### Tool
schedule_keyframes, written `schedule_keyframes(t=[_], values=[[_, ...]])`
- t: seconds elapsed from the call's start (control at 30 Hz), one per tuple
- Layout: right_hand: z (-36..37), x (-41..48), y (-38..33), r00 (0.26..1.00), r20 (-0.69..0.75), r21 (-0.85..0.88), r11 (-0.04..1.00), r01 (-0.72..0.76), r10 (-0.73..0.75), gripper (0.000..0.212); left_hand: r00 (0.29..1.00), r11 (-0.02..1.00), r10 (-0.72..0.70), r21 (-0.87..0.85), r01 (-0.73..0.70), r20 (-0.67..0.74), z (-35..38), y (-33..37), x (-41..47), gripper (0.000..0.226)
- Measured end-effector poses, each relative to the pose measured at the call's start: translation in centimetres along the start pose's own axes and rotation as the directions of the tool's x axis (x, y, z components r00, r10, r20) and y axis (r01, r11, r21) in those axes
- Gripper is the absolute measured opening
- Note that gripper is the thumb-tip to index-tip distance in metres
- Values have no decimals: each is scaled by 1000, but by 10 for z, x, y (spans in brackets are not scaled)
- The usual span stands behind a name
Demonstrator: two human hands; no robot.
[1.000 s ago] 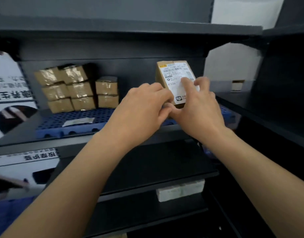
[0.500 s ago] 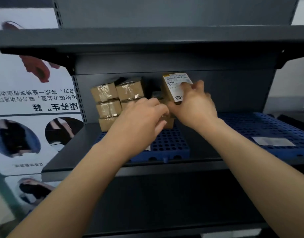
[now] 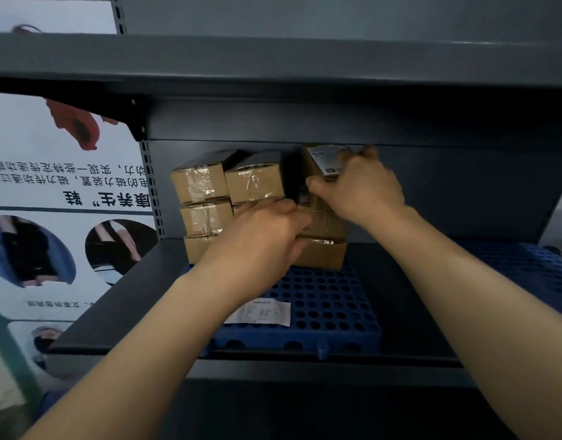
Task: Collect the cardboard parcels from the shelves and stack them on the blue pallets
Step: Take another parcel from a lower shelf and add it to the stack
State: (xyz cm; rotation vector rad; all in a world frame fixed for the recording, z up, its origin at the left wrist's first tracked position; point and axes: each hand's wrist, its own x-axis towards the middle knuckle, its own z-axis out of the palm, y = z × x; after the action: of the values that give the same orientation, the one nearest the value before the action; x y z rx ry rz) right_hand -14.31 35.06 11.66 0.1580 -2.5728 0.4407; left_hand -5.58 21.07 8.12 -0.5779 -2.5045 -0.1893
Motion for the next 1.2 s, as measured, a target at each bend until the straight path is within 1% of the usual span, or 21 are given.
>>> schedule_keyframes(t=[0.17,0.3,0.47,0.6,0.77,0.97,1.07,1.2], values=[[4,18,-2,998,21,13,998,55,-55,71,999,1000,-19,14,19,-43,5,-5,6,24],[11,21,-3,996,53,14,997,73,-74,70,999,999,-20,27,21,-45,7,-7,6,25],[15,20,-10,996,47,29,997,75,-76,78,998,1000,-1,13,2,-66,8,-16,8,25],[15,22,-16,998,38,66,996,56,-58,77,998,999,33,11,-33,-59,8,-24,9,24],[17,21,-21,999,31,70,998,7,-9,73,997,998,57,20,-55,-57,5,-37,10,24],[19,19,-22,999,14,69,997,-37,36,70,995,996,81,-26,-83,-52,3,-44,7,23],[19,18,-22,999,14,61,997,-53,52,72,995,995,90,-36,-92,-51,2,-45,5,24],[15,14,-21,998,-49,22,999,-40,41,71,995,995,93,-43,-95,-46,0,-46,6,24]])
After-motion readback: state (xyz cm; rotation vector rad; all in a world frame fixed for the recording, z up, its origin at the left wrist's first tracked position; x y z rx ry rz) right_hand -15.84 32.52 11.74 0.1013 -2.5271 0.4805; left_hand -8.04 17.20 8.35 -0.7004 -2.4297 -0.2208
